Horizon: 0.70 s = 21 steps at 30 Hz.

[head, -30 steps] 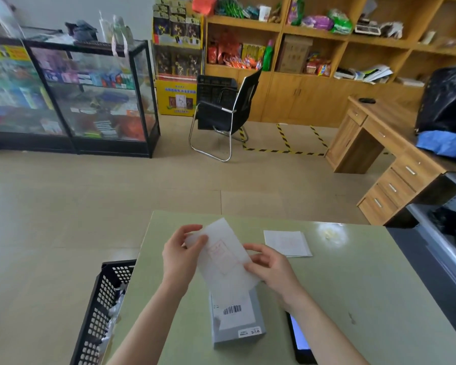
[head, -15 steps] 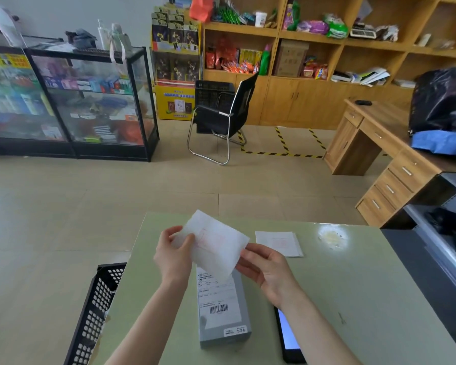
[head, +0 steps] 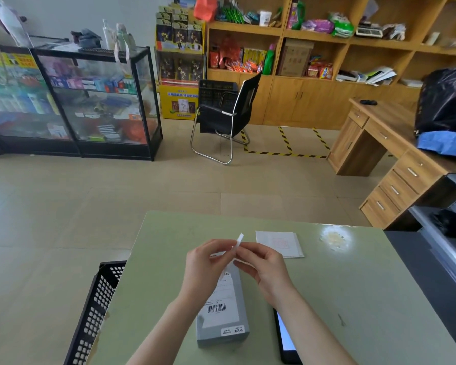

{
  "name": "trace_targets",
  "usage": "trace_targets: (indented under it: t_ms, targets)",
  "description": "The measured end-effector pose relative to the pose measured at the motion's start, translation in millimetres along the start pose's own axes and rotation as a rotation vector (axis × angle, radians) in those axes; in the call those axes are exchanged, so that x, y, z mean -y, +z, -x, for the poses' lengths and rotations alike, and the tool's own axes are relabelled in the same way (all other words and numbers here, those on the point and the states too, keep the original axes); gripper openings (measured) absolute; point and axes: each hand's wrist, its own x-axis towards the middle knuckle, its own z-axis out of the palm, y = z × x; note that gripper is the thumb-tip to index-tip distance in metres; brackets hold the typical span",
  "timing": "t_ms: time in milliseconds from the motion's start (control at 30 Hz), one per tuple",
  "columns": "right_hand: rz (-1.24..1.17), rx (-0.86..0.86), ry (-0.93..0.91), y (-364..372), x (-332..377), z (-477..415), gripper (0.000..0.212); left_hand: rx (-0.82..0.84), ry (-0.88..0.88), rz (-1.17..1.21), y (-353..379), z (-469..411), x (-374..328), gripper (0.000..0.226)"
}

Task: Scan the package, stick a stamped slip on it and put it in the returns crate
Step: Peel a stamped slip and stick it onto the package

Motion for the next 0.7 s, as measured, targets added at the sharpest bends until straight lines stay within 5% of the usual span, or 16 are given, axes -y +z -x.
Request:
trace_targets:
  t_ms: [700]
  targets:
    - [-0.087, -0.052, 0.061, 12, -7, 1, 0.02, 0.003, -0.067, 0.071, -1, 7, 0, 0.031]
